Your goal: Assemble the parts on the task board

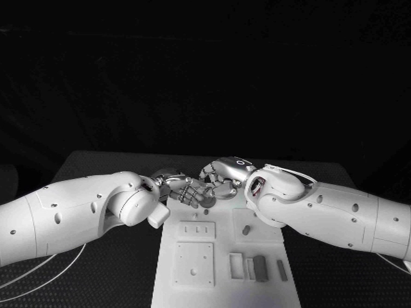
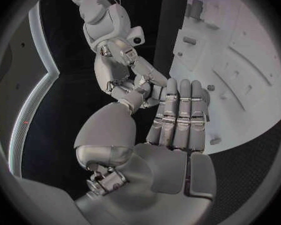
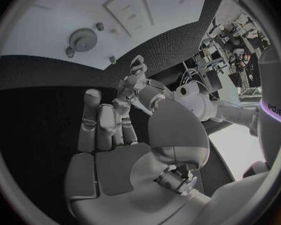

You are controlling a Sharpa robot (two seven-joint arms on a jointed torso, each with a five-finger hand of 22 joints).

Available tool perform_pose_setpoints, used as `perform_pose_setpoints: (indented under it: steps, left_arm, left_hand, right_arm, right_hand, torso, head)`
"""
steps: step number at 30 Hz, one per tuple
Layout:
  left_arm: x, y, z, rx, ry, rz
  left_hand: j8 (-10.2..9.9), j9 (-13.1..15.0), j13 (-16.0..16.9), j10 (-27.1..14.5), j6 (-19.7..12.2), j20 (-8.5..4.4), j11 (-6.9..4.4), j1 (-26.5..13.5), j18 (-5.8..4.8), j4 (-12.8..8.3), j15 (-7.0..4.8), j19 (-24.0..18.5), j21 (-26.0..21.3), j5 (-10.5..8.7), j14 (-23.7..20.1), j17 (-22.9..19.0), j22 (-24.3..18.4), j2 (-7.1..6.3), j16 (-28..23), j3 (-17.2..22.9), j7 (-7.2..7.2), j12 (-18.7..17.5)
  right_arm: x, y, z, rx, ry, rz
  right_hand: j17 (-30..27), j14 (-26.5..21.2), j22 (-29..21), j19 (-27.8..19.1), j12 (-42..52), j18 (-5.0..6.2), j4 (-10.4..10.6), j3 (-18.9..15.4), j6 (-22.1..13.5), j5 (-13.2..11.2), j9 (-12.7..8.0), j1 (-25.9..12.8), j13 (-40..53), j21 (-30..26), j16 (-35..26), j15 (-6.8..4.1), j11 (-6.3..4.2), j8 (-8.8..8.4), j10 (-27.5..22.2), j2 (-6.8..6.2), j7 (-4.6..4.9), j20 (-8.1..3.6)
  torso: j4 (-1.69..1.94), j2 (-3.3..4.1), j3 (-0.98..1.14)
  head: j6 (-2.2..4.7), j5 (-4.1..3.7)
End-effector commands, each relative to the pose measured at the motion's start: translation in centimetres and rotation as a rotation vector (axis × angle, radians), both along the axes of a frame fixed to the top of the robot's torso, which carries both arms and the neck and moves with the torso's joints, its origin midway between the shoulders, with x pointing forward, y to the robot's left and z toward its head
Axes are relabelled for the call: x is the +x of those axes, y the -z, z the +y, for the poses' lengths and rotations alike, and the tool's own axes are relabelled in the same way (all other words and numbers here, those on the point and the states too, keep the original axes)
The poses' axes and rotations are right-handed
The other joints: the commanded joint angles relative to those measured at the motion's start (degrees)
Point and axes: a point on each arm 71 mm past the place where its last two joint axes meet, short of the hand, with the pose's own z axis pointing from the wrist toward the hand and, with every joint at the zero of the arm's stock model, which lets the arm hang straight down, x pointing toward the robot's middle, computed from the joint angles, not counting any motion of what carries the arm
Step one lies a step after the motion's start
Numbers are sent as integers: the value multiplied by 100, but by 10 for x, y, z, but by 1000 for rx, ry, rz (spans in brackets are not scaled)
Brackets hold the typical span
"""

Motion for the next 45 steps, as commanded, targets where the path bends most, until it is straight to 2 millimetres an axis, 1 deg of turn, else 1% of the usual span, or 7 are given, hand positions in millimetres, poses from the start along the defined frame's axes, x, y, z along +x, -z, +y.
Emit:
perform_pose_setpoints:
  steps: [1,7,23,26,29,32,45]
  left_arm:
    - [-1,-6,-9,-25,30,-34]
    - [1,-7,-9,-23,21,-42]
    - [0,-6,-13,-36,43,-18]
    - [0,-5,-13,-41,39,-13]
    - [0,-5,-12,-45,31,-11]
    - [0,-6,-12,-46,29,-13]
    - [0,-6,-11,-37,28,-18]
  left_hand:
    - [51,9,34,58,95,-53,-11,26,28,-72,-12,21,37,-9,44,30,19,96,29,26,-42,39]
    - [99,25,119,171,235,-88,-69,128,15,-142,-63,82,65,-11,152,117,59,235,74,170,-109,93]
    - [36,-11,190,142,229,-112,-56,-76,-30,-54,-65,55,36,33,145,189,88,215,22,217,-89,53]
    - [17,-26,233,144,253,-118,-56,-109,-45,-81,-67,50,26,261,156,222,107,269,-8,308,-92,39]
    - [17,-27,310,178,315,-132,-72,-166,-61,-216,-78,62,24,729,191,286,149,376,-43,417,-114,34]
    - [23,-22,355,199,351,-140,-83,-205,-68,-284,-85,71,24,895,208,322,174,441,-64,469,-133,32]
    - [48,3,464,272,443,-166,-121,-317,-80,-365,-117,97,21,976,278,409,224,541,-90,623,-167,47]
  right_arm:
    - [-3,4,4,-13,-23,18]
    - [-4,4,5,-11,-30,23]
    - [-5,6,6,-11,-29,27]
    - [-5,7,6,-12,-28,28]
    - [-5,7,5,-12,-26,29]
    - [-5,8,6,-13,-27,31]
    - [-3,10,2,-14,-13,40]
  right_hand:
    - [-2,27,90,43,21,33,-6,25,863,-16,9,17,8,30,17,-22,0,11,33,58,169,5]
    - [7,34,90,44,21,33,-5,25,865,-16,10,15,8,30,18,-22,0,11,35,58,168,4]
    - [11,40,89,47,21,33,-8,27,867,-16,13,15,9,30,18,-24,-2,8,38,57,167,1]
    - [5,37,89,47,21,33,-10,27,868,-16,13,16,9,31,17,-24,-2,8,38,56,167,0]
    - [17,45,89,47,20,33,-10,28,868,-15,14,17,9,31,18,-25,-2,7,39,56,166,0]
    - [12,43,89,48,20,33,-11,28,869,-15,15,18,10,31,18,-25,-3,7,40,56,166,-1]
    - [-39,14,87,46,14,33,-6,24,860,-16,15,4,8,27,9,-25,-1,-4,38,37,169,-2]
  torso:
    - [-7,3,3]
    - [-8,2,6]
    - [-4,4,0]
    - [-5,2,2]
    - [-7,2,1]
    - [-9,1,1]
    - [-5,3,3]
  head:
    - [-4,5]
    - [-8,11]
    - [-29,4]
    - [-38,4]
    - [-42,7]
    - [-43,3]
    - [-48,-1]
